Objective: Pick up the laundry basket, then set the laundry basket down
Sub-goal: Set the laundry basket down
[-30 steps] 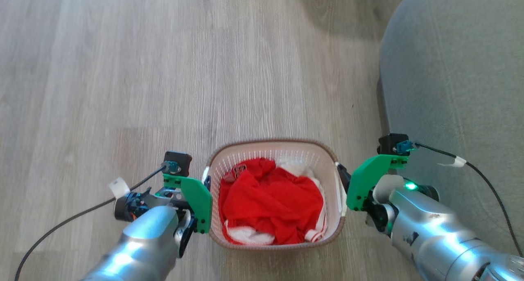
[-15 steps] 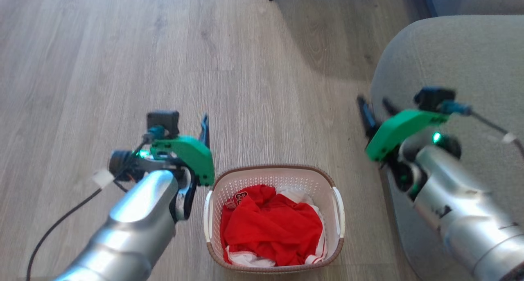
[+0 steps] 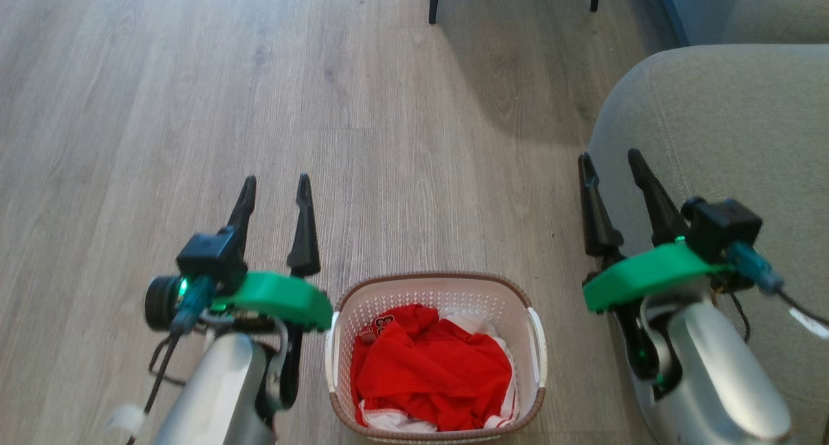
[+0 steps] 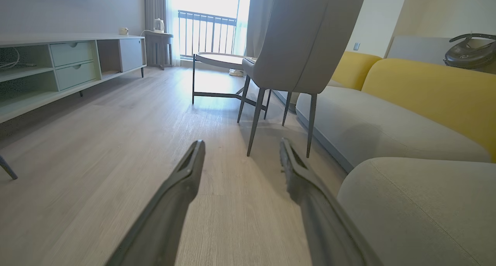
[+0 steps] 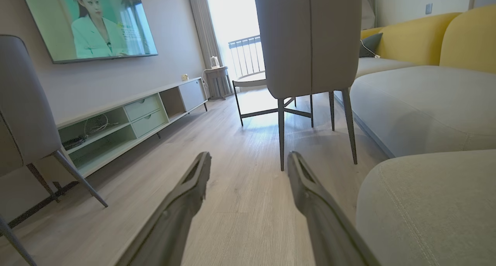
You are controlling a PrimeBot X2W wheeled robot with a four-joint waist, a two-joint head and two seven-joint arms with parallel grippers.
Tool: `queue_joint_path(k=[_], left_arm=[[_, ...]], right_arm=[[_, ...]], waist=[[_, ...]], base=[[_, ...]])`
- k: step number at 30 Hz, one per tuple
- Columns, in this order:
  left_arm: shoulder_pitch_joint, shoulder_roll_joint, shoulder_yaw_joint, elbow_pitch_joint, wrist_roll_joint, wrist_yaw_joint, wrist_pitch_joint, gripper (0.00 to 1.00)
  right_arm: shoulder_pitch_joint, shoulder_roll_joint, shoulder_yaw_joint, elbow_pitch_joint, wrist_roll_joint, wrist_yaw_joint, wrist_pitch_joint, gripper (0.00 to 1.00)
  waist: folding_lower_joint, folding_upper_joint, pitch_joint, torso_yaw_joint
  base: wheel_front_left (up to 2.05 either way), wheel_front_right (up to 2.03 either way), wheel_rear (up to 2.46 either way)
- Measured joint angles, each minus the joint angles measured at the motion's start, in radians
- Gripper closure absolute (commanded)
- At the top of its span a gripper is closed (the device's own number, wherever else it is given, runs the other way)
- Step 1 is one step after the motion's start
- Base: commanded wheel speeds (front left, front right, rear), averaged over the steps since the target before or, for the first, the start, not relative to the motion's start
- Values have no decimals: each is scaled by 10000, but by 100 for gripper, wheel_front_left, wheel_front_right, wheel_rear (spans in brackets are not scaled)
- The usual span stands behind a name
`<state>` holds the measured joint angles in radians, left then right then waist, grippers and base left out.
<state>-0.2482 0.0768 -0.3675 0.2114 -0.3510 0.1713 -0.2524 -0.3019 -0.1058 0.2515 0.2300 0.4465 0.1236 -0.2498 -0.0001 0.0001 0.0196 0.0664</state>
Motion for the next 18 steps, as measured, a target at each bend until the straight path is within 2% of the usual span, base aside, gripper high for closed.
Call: queue_joint_path(k=[2, 4, 6, 11, 18], left_arm=[[426, -123, 314, -326, 242, -311, 2, 0], [810, -157, 527, -744, 556, -811, 0, 0], [1070, -211, 686, -888, 773, -1089, 0, 0], [1615, -245, 955, -696, 855, -1283, 0, 0], [1869, -247, 947, -497, 825, -1181, 0, 0]], right_arm=[[453, 88, -213, -594, -550, 2, 0, 0], [928, 205, -677, -821, -815, 2, 0, 0], [1396, 263, -976, -940, -1229, 0, 0, 0], [2130, 476, -1513, -936, -1469, 2, 0, 0], [2293, 493, -1689, -863, -1542, 2, 0, 0]], waist=[[0, 0, 12, -6], [0, -1, 51, -18], [0, -1, 88, -31], [0, -1, 119, -81], [0, -1, 93, -210]], base=[[0, 0, 0], [0, 0, 0], [0, 0, 0], [0, 0, 0], [0, 0, 0]])
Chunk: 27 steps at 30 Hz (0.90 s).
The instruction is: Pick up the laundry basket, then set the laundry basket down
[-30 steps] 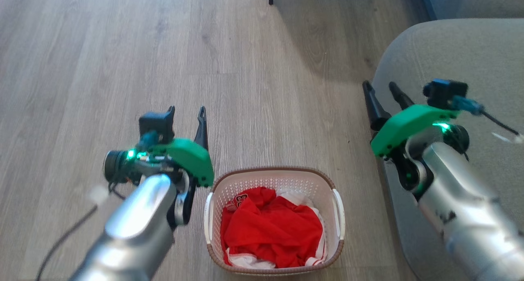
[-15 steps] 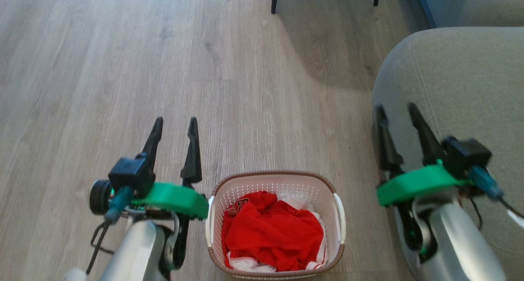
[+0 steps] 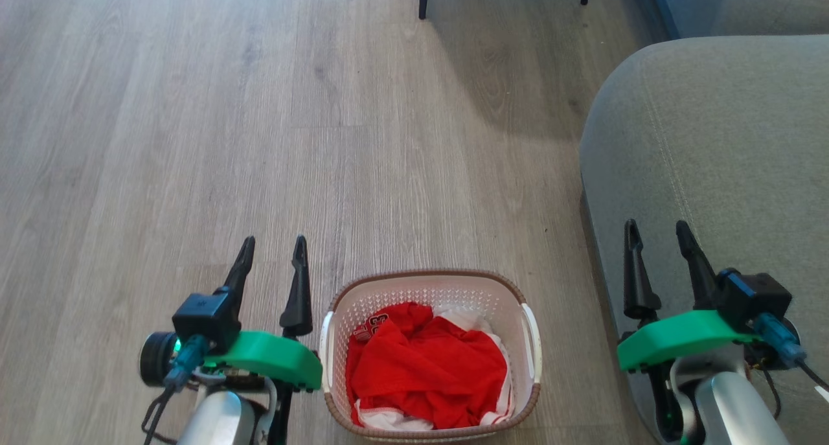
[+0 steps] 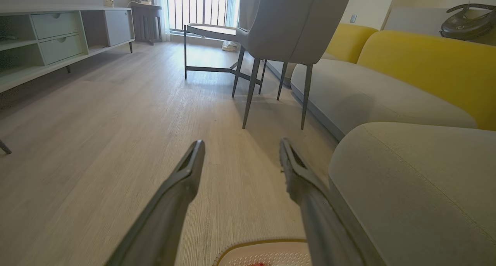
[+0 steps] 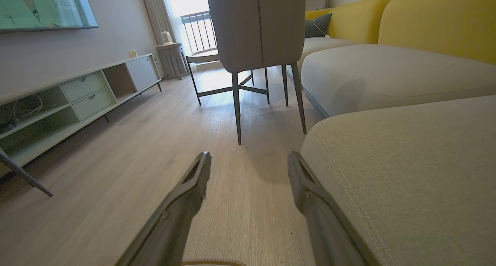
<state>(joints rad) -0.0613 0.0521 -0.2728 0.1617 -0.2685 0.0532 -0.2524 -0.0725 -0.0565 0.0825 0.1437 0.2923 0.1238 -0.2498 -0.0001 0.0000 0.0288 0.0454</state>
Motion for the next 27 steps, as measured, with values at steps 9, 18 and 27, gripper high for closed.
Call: queue_joint_path(k=[9, 18, 27], left_arm=[[-2, 0, 104, -190, -232, -17, 0, 0], [3, 0, 104, -192, -232, -61, 0, 0], [4, 0, 102, -184, -249, -90, 0, 0]], right_arm=[[-1, 8, 31, -23, 79, 0, 0, 0], [0, 8, 29, -21, 81, 0, 0, 0], [0, 8, 79, -15, 82, 0, 0, 0]], waist=[[0, 0, -30, -43], [0, 0, -146, -14], [1, 0, -137, -20]], base=[[0, 0, 0], [0, 0, 0], [0, 0, 0]])
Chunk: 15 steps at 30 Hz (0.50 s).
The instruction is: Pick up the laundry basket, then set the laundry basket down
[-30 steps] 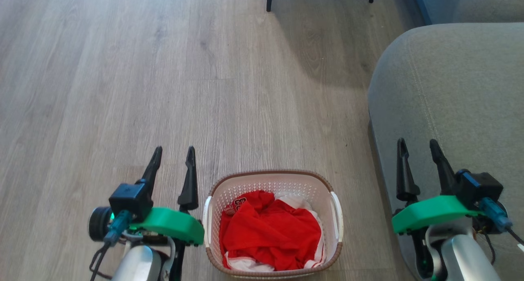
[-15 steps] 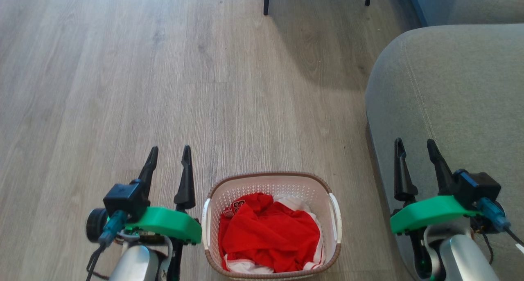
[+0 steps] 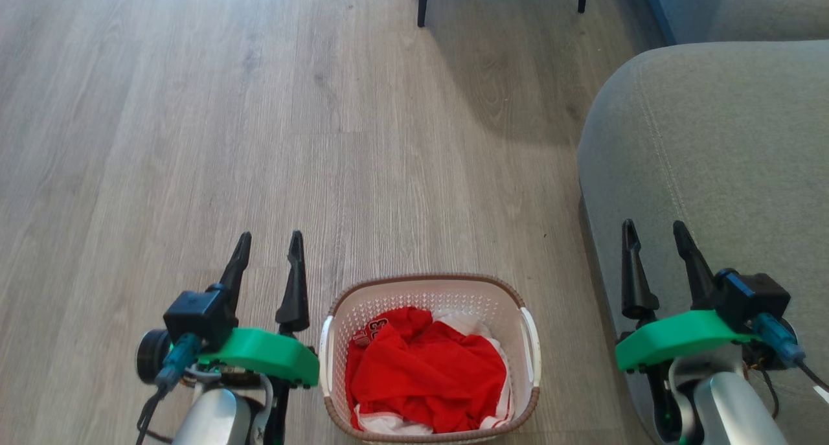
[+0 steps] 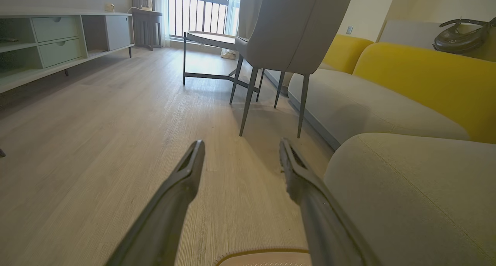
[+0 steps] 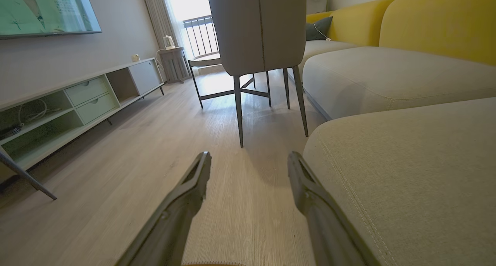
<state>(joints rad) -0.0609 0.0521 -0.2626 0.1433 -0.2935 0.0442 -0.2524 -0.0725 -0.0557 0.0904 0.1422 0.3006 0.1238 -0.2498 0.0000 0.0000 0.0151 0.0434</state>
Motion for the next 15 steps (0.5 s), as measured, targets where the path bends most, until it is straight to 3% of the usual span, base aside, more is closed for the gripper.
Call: queue_joint_path(k=[15], left_arm=[[3, 0, 2, 0, -125, -10, 0, 0]], right_arm=[[0, 2, -2, 8, 0, -2, 0, 0]], waist=[[0, 0, -21, -48]], base=[[0, 0, 0]])
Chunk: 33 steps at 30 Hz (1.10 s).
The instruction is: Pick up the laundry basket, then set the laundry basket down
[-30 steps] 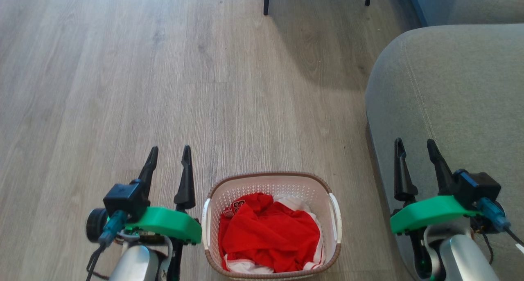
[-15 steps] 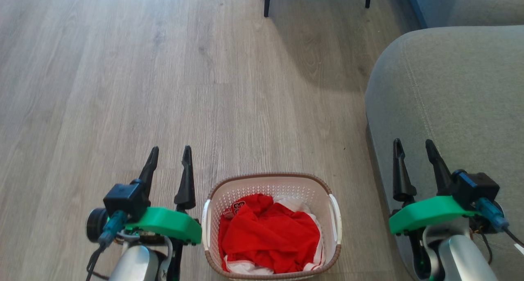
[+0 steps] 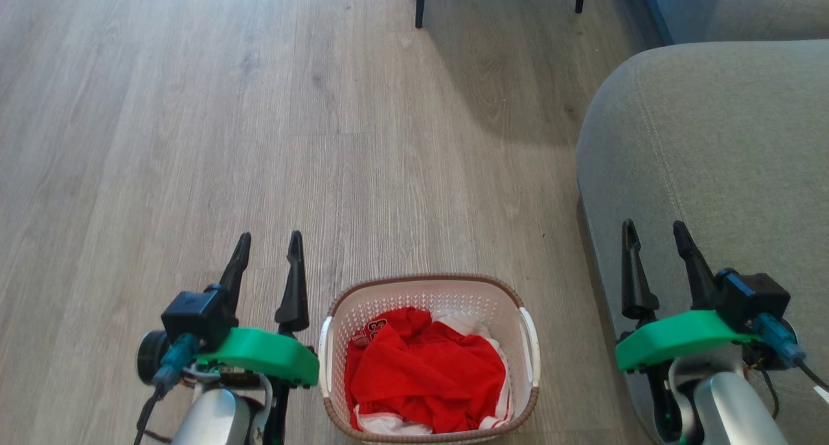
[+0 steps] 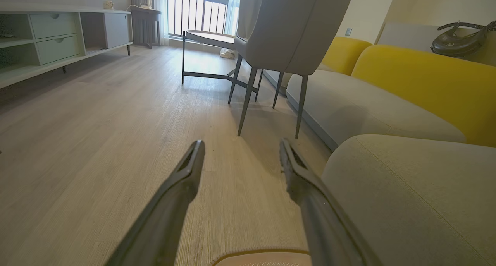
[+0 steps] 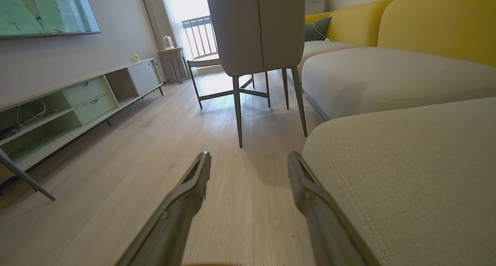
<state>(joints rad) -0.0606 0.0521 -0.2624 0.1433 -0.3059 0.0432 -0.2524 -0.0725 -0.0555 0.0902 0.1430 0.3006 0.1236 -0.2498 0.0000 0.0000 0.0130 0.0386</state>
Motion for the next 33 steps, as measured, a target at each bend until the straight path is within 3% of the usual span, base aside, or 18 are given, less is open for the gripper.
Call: queue_joint_path(k=[14, 15, 21, 33], left_arm=[[-1, 0, -21, 10, -130, -4, 0, 0], [4, 2, -31, 48, -127, 2, 6, 100], [628, 8, -132, 888, -209, 8, 63, 100], [684, 46, 90, 920, -1557, -136, 328, 100]], right_arm=[[0, 0, 10, 25, -2, 2, 0, 0], [1, 0, 19, 59, -2, 0, 6, 100], [467, 0, 100, 940, 96, 0, 50, 100], [544, -4, 33, 966, 1434, 0, 313, 100]], waist=[[0, 0, 14, 83], [0, 0, 23, 83], [0, 0, 22, 80], [0, 0, 10, 32]], base=[[0, 0, 0], [0, 0, 0], [0, 0, 0], [0, 0, 0]])
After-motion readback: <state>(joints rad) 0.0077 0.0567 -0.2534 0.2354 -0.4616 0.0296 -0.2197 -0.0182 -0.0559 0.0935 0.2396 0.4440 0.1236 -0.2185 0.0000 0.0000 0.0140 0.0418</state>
